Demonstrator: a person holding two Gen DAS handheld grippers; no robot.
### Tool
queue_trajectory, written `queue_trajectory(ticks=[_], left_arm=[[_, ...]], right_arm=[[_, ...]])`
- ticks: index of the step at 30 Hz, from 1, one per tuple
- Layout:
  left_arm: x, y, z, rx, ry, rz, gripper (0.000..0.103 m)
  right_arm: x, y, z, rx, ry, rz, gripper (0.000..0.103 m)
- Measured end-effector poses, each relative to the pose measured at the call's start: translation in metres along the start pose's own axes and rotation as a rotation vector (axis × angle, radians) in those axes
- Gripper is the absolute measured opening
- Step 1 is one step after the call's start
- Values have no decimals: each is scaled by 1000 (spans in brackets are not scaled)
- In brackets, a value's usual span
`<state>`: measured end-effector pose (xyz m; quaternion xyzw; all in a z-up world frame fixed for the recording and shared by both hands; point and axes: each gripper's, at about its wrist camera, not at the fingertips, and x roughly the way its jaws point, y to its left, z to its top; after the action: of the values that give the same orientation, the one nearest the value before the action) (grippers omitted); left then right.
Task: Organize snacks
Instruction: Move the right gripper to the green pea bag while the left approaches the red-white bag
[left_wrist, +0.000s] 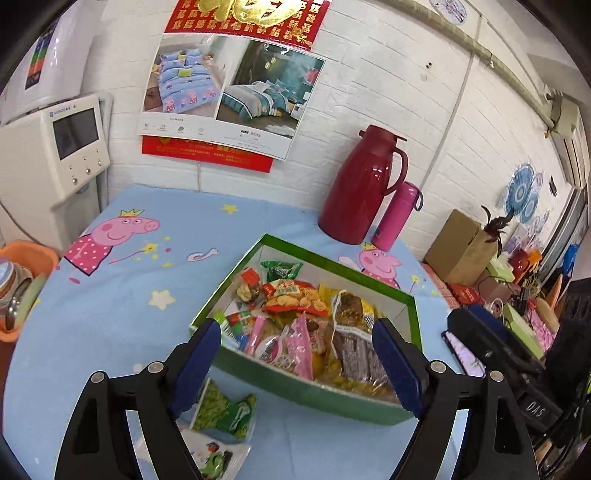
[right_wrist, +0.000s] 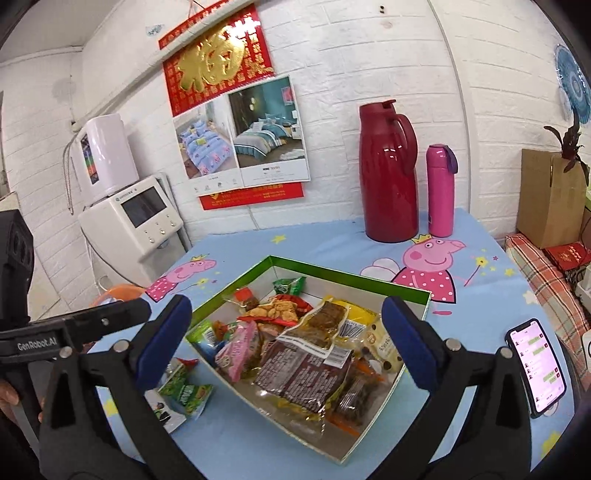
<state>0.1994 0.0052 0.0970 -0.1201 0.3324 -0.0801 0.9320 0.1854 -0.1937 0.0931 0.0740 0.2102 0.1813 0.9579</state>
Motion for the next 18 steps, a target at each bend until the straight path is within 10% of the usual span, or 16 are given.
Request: queue_trajectory(ticks=[10,18], left_arm=[[-36,63,-66,-94,67,124,86],[-35,100,-90,-118,103,187,86]], right_arm=[[-41,37,-63,-39,5,76,102],[-7,76,-107,-83,247,174,102]])
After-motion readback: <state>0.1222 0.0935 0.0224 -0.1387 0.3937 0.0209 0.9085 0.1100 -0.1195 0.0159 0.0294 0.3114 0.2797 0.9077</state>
